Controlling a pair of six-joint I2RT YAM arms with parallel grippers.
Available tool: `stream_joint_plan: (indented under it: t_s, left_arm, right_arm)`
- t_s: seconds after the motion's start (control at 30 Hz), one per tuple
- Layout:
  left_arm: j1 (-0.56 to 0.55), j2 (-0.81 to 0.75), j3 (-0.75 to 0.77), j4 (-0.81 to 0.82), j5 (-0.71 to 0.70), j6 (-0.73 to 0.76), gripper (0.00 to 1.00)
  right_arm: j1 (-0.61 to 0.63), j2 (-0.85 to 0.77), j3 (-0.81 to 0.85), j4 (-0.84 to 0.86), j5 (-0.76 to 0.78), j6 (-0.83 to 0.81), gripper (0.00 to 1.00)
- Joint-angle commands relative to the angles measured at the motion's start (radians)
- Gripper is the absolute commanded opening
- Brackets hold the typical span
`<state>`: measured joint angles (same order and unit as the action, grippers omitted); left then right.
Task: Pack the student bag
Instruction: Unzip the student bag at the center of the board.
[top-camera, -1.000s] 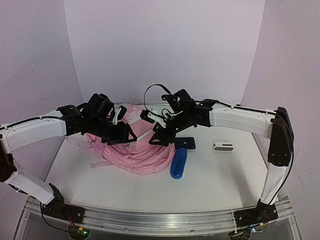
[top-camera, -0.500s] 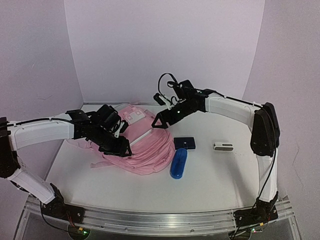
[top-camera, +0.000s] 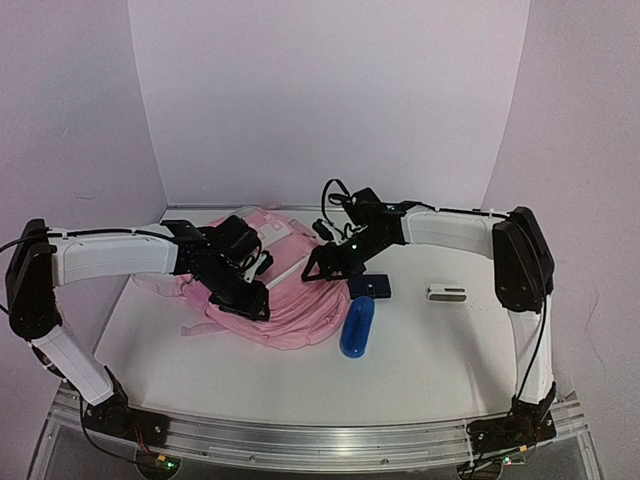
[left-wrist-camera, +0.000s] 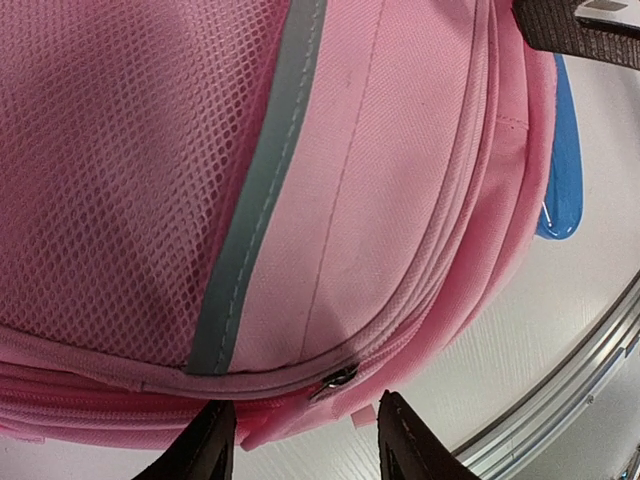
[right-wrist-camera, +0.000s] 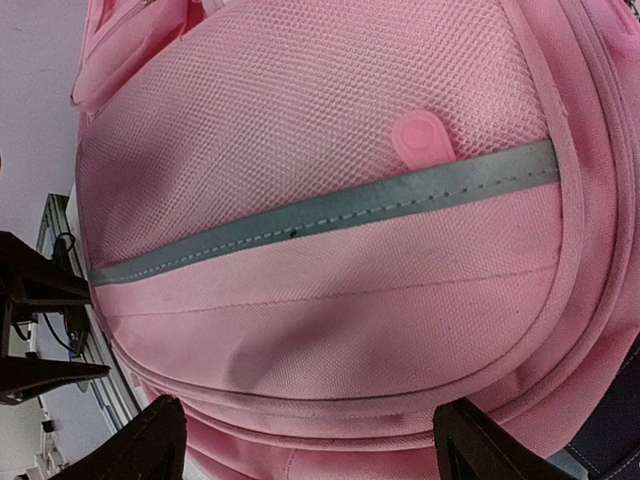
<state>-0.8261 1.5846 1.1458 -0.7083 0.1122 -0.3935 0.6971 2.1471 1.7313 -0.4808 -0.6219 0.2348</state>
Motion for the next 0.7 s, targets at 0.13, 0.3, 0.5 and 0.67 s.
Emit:
stream_joint_plan:
  t_s: [0.13,0.3,0.5,0.67]
  left_arm:
    - [-0.01,0.023,0.084,-0.036,-0.057,0.023,0.16]
    - [-0.009,-0.018,0.091,-0.157,-0.154,0.021,0.06]
    - [0.011,-0.031,0.088,-0.293,-0.256,0.011,0.0]
    - [0.065,-0.053,0.086,-0.317,-0.306,-0.014,0.0]
  right_arm:
    - [0.002,0.029,-0.015,0.072,0.003,0.101,0.69]
    - [0.003,0.002,-0.091,0.067,0.142,0.105,0.6]
    - [0.001,-0.027,-0.177,0.058,0.219,0.078,0.58]
    - [0.001,-0.051,-0.202,0.05,0.268,0.039,0.58]
